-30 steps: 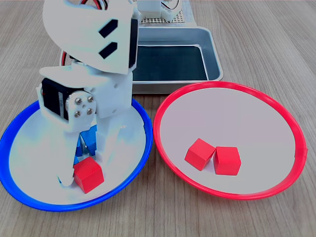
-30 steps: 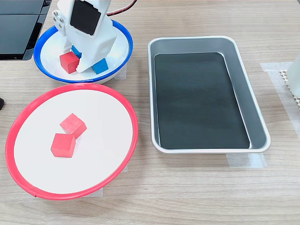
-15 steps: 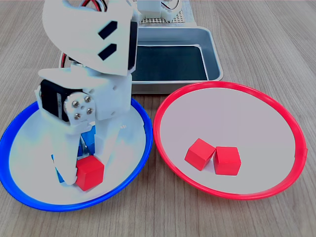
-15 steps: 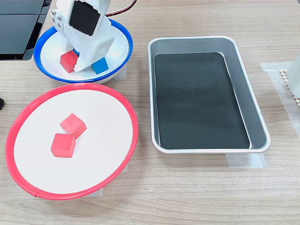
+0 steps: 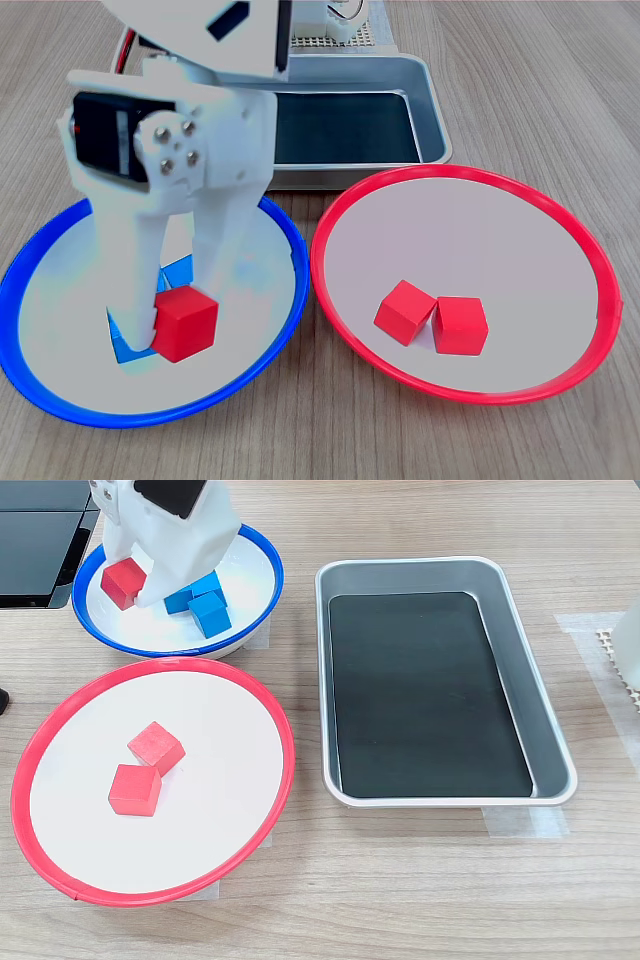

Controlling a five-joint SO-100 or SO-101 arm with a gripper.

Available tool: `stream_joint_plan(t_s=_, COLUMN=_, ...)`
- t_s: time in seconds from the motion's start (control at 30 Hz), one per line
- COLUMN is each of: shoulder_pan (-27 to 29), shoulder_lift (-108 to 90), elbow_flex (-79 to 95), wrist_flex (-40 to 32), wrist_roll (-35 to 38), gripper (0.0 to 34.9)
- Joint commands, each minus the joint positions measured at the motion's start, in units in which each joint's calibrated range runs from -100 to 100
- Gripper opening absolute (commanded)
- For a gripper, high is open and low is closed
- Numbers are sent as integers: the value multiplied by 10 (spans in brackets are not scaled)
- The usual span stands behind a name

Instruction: Relocate any red block in the blue dish to the red dish, correcting any misplacement.

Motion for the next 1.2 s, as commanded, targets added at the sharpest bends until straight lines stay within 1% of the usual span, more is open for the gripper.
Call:
stream_joint_plan(t_s=0.0, shoulder_pan=-19, shoulder_lift=-71, elbow_flex=-1, wrist_flex=-4, wrist_roll=18, gripper=4)
stream_joint_plan(t_s=0.1, shoulder_pan=-45, shoulder_lift=-105, elbow_flex=19, wrist_flex=2, wrist_roll=42, gripper=4)
stream_joint_plan(t_s=0.23, shoulder_pan=-95, shoulder_lift=-152, elbow_flex=72, wrist_flex=15, wrist_roll=82, gripper=3)
stream_joint_plan(t_s=0.5, shoulder_pan=-156, shoulder_lift=-219, elbow_flex=197, wrist_flex=21, wrist_roll=133, gripper=3)
stream_joint_plan(t_s=0.8, shoulder_pan=-196, shoulder_lift=-248, elbow_flex=289, wrist_flex=12, wrist_roll=181, gripper=3)
stream_joint_plan(t_s=1.0, shoulder_pan=-210, shoulder_lift=-231, elbow_flex=313, wrist_flex=-22, wrist_roll=202, gripper=3)
stream_joint_plan(t_s=1.17, shoulder_pan=-211, shoulder_lift=-204, elbow_flex=310, wrist_flex=-49, wrist_roll=210, gripper=3)
